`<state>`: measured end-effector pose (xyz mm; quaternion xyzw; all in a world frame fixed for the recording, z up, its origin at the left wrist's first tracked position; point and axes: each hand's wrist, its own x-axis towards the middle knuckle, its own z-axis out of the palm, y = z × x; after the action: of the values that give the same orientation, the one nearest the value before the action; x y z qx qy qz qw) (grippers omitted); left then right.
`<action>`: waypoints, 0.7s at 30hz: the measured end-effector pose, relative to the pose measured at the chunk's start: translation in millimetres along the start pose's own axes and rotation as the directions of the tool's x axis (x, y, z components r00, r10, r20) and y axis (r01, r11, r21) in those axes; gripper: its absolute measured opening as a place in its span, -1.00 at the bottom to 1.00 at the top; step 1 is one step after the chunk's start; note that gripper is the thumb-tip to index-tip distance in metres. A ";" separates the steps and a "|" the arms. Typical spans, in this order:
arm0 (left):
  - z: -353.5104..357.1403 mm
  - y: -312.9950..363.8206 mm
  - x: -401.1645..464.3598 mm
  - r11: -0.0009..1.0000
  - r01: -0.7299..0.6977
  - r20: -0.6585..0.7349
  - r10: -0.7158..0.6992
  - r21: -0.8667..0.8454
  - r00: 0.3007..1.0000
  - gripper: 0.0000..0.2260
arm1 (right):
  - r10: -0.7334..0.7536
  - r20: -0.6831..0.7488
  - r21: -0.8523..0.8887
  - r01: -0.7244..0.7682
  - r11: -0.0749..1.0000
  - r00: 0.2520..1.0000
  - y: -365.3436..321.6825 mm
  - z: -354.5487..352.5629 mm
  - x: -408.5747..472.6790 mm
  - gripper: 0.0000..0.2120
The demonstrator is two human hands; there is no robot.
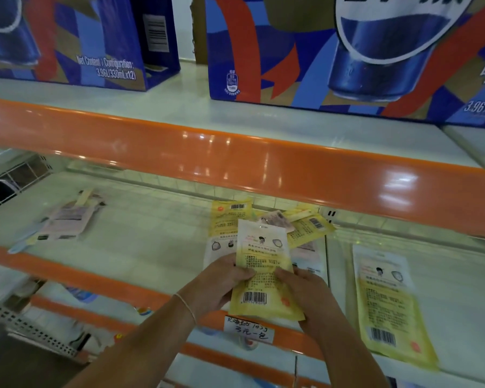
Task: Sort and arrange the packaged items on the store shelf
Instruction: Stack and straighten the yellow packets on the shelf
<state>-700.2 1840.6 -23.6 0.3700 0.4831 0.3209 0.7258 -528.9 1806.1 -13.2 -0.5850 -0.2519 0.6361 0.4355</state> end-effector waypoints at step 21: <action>69.3 -6.5 21.3 0.912 -0.021 0.054 -0.001 0.409 0.999 -0.79 | -0.251 -0.315 -0.140 0.216 0.966 0.916 12.0 -98.6 -15.7 -0.87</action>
<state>-627.5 1839.0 -21.1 0.5246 0.5184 0.2064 0.6430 -437.9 1768.2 -33.5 -0.6704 -0.2759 0.4588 0.5137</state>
